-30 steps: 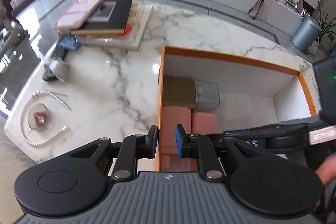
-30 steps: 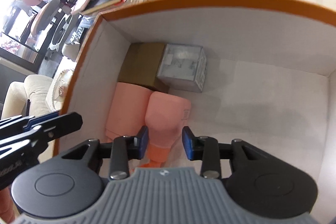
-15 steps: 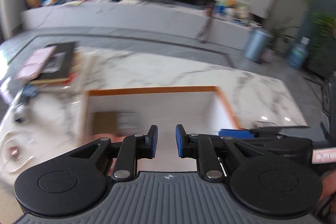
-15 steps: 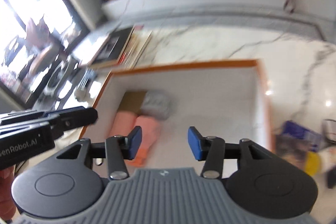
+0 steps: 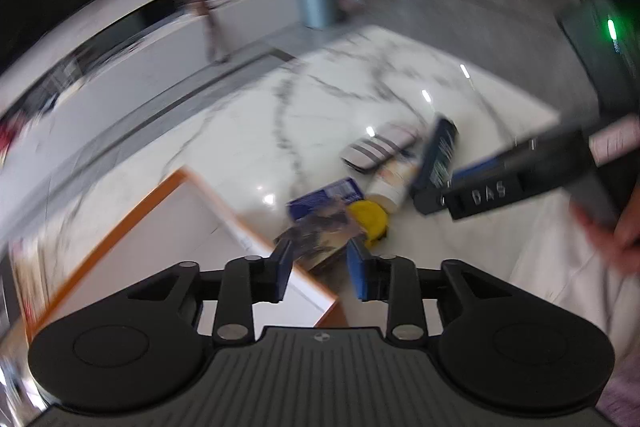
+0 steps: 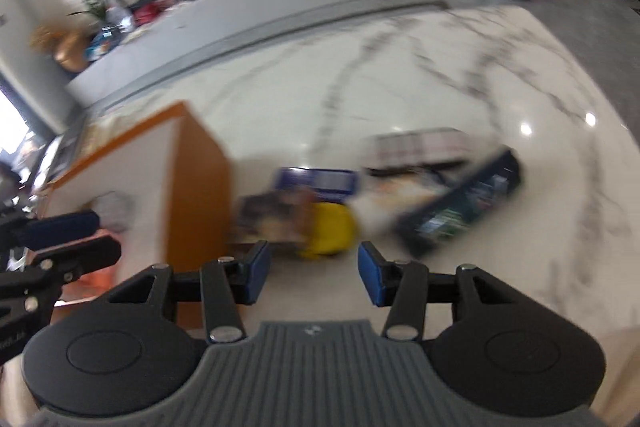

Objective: Organize rigid objects
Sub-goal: 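Withdraw both tools from the orange box back toward the table items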

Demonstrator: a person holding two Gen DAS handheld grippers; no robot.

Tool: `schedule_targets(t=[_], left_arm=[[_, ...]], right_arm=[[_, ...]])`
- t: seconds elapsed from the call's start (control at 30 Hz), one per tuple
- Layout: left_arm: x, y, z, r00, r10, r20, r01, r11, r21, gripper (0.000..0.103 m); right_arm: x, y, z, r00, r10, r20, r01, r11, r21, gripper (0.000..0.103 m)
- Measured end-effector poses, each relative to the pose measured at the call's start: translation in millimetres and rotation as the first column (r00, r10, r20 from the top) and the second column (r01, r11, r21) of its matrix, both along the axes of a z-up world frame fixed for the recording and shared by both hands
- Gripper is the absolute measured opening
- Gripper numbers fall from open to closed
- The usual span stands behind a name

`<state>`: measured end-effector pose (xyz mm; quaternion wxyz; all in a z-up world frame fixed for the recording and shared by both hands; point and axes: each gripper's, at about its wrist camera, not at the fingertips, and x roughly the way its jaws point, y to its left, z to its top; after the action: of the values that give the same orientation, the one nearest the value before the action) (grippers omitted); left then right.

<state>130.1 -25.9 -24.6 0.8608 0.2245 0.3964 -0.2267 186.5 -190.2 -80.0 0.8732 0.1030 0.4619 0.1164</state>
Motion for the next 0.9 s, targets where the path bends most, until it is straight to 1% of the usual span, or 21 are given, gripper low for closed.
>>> schedule_targets(t=[0.07,0.13,0.17,0.2,0.23,0.27,0.3,0.37,0.43,0.53,0.57,0.6,0.63,0.67,0.7,0.73,0.77,0.8,0.83,0.87,0.9], left_arm=[[5.5,-24.2,-17.0,0.997,-0.082,0.004,0.081,0.99,0.113,0.044],[12.3,-44.6,-36.3,0.987,-0.158,-0.018,0.158,0.962,0.224,0.052],[18.2,-54.4,-47.2,0.98,-0.198,-0.037,0.2,0.94,0.277,0.054],[22.7,-60.4,-58.0,0.972,-0.228,-0.061,0.236,0.916,0.325,0.057],[28.1,-63.6,-68.5,0.964,-0.252,-0.086,0.266,0.89,0.37,0.058],[33.7,-69.5,-80.0,0.955,-0.275,-0.112,0.296,0.859,0.418,0.06],[38.1,-72.2,-89.6,0.947,-0.294,-0.133,0.322,0.83,0.456,0.063],[48.0,-78.2,-106.7,0.932,-0.318,-0.172,0.36,0.767,0.531,0.065],[57.5,-82.7,-119.8,0.922,-0.325,-0.208,0.384,0.715,0.584,0.068],[66.1,-88.0,-138.3,0.903,-0.336,-0.269,0.428,0.639,0.639,0.071],[67.7,-88.7,-144.5,0.898,-0.339,-0.28,0.436,0.615,0.657,0.071],[69.5,-90.0,-148.6,0.894,-0.342,-0.29,0.445,0.597,0.667,0.071],[70.7,-89.8,-153.7,0.889,-0.342,-0.304,0.455,0.584,0.673,0.07],[71.7,-89.3,-157.0,0.887,-0.338,-0.314,0.459,0.576,0.677,0.069],[73.7,-90.1,-160.8,0.887,-0.335,-0.319,0.461,0.572,0.679,0.067],[75.0,-90.6,-163.3,0.887,-0.329,-0.324,0.461,0.571,0.68,0.062],[76.9,-89.6,-166.3,0.89,-0.32,-0.325,0.455,0.569,0.685,0.06],[77.3,-89.4,-166.7,0.893,-0.314,-0.323,0.45,0.568,0.689,0.054],[78.9,-88.5,-167.4,0.897,-0.313,-0.312,0.44,0.568,0.696,0.05],[80.4,-87.9,-167.3,0.899,-0.314,-0.304,0.435,0.567,0.7,0.047],[81.3,-86.6,-166.2,0.903,-0.313,-0.295,0.427,0.571,0.701,0.043]], right_arm=[[-1.5,-12.3,-9.2,1.0,-0.02,-0.015,0.02,1.0,0.008,0.05],[-1.6,-23.4,-16.6,0.999,-0.023,-0.024,0.023,0.999,0.034,0.05],[-0.9,-23.7,-20.1,1.0,-0.017,-0.026,0.018,0.999,0.035,0.05],[1.3,-23.3,-25.3,1.0,-0.011,-0.028,0.012,0.999,0.032,0.05],[2.3,-22.3,-29.4,1.0,-0.002,-0.028,0.003,1.0,0.029,0.05],[3.1,-23.2,-32.8,1.0,0.008,-0.027,-0.007,0.999,0.032,0.051],[3.7,-24.0,-36.9,0.999,0.019,-0.027,-0.018,0.999,0.04,0.051],[7.3,-26.5,-44.7,0.999,0.039,-0.029,-0.037,0.997,0.068,0.051],[11.9,-29.7,-51.8,0.998,0.044,-0.038,-0.041,0.995,0.087,0.051],[19.6,-37.9,-60.9,0.997,0.036,-0.066,-0.027,0.99,0.139,0.051],[22.0,-40.9,-63.3,0.997,0.032,-0.077,-0.019,0.987,0.16,0.051],[23.3,-43.0,-64.4,0.996,0.028,-0.085,-0.013,0.984,0.177,0.051],[24.7,-45.2,-66.2,0.995,0.025,-0.094,-0.006,0.982,0.191,0.051],[25.9,-46.7,-67.9,0.994,0.022,-0.104,-0.001,0.979,0.202,0.052],[27.0,-47.7,-69.7,0.993,0.022,-0.113,0.003,0.977,0.215,0.052],[28.2,-48.3,-71.3,0.992,0.024,-0.122,0.004,0.974,0.226,0.052],[29.7,-48.7,-73.3,0.991,0.023,-0.133,0.008,0.973,0.232,0.052],[31.2,-49.0,-75.5,0.989,0.021,-0.143,0.013,0.973,0.232,0.052],[32.5,-49.4,-77.6,0.988,0.02,-0.154,0.017,0.972,0.236,0.052],[33.4,-49.9,-79.4,0.987,0.022,-0.162,0.019,0.969,0.245,0.052],[33.7,-50.2,-80.1,0.986,0.027,-0.164,0.016,0.967,0.255,0.052]])
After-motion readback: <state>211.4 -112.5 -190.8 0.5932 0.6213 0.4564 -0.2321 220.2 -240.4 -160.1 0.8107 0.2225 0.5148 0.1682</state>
